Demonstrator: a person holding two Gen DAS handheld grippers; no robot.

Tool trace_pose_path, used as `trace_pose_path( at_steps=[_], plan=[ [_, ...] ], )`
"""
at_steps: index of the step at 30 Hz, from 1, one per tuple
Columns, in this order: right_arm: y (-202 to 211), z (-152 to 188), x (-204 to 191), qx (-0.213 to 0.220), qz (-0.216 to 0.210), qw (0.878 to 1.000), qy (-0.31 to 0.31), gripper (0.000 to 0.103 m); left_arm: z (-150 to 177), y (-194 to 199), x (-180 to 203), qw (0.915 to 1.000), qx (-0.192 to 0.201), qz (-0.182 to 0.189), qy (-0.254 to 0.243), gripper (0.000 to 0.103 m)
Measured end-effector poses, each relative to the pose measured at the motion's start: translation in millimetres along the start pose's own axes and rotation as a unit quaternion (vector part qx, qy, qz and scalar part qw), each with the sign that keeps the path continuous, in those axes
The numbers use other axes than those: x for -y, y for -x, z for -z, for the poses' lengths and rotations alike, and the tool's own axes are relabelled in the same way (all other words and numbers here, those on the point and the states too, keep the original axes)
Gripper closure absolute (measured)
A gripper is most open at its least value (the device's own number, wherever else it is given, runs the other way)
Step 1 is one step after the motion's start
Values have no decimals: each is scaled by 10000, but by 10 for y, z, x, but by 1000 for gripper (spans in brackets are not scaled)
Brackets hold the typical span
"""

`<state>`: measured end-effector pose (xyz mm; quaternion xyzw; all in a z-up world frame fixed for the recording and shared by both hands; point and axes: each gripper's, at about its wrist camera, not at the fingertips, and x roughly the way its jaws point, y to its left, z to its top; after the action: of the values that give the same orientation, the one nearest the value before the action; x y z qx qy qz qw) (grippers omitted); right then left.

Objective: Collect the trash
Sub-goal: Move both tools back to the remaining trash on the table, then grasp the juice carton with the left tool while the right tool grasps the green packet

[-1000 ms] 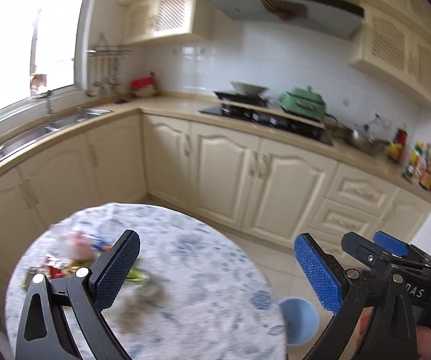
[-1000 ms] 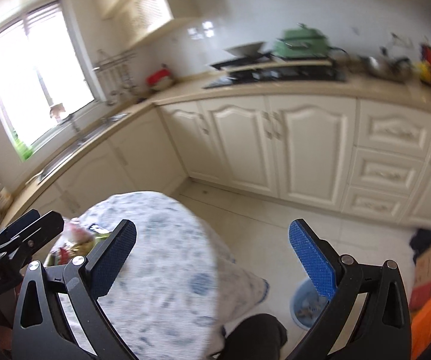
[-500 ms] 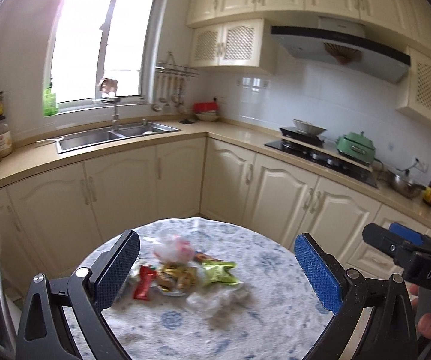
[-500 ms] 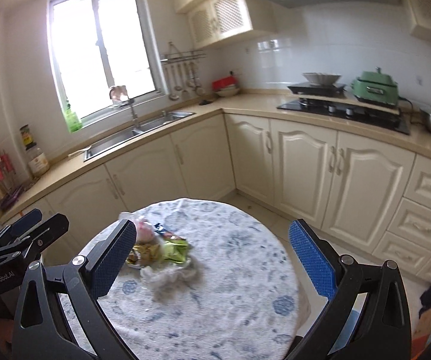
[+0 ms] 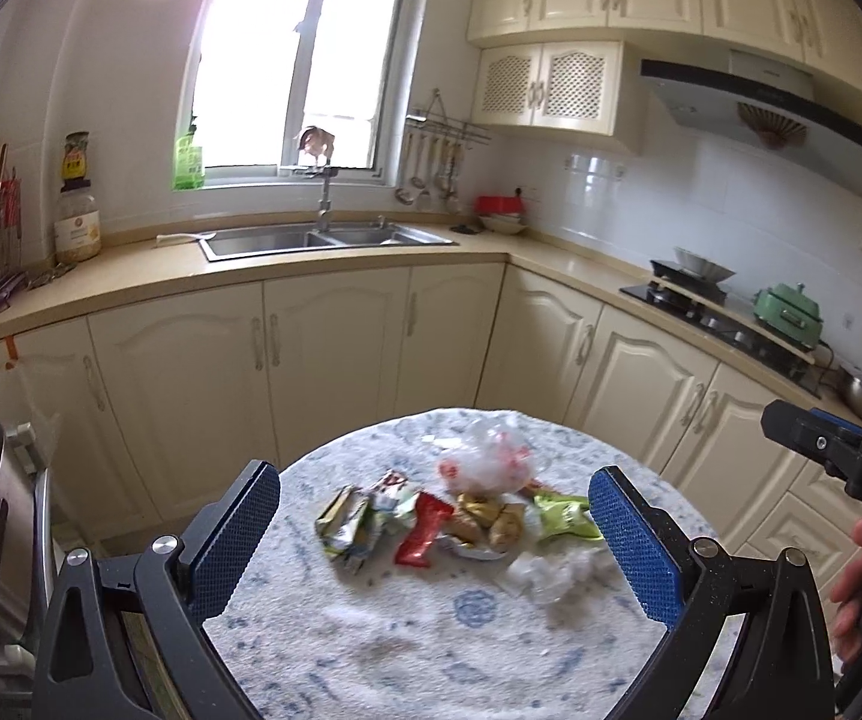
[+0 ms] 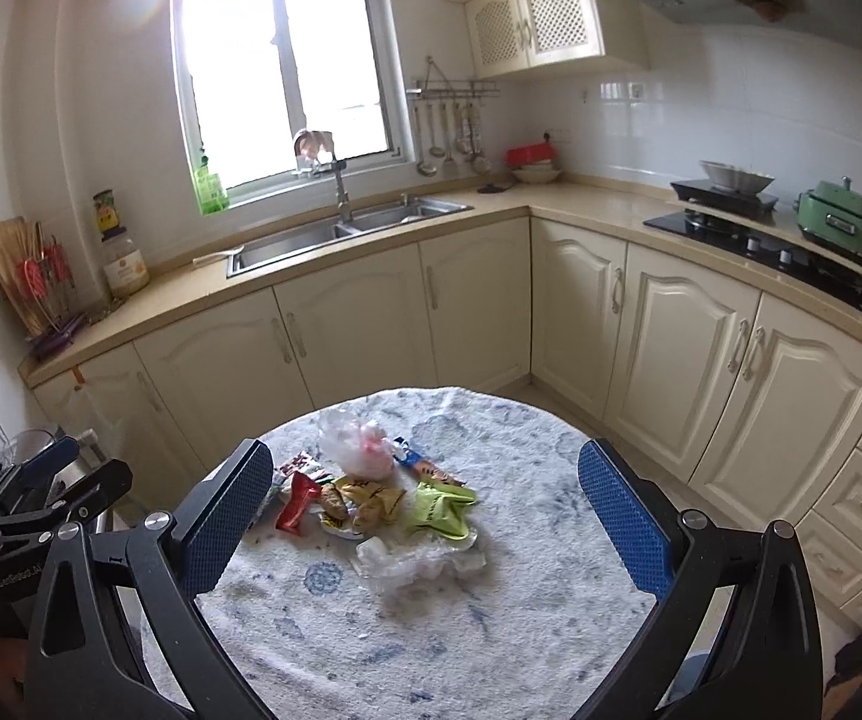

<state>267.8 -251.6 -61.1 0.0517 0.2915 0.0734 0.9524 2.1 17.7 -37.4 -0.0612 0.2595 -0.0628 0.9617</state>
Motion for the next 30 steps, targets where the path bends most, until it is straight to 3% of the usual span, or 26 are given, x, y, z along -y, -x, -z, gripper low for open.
trace_pose_path(
  at_steps=[9, 20, 27, 30],
  plan=[
    [-593, 166, -67, -604, 9, 9982, 39, 0, -6, -672, -283, 9978, -616, -222, 107, 1],
    [-1566, 463, 14, -1582, 192, 9872, -77, 0, -14, -1951, -483, 9868, -1527, -498, -203, 1],
    [-2086, 601, 139, -2005, 372, 9786, -273, 1, -147, -2746, -463, 9794, -1892, -405, -584, 1],
    [-2249, 639, 183, -2148, 455, 9750, -332, 9, -171, -3070, -441, 9763, -2041, -288, -657, 2]
  ],
)
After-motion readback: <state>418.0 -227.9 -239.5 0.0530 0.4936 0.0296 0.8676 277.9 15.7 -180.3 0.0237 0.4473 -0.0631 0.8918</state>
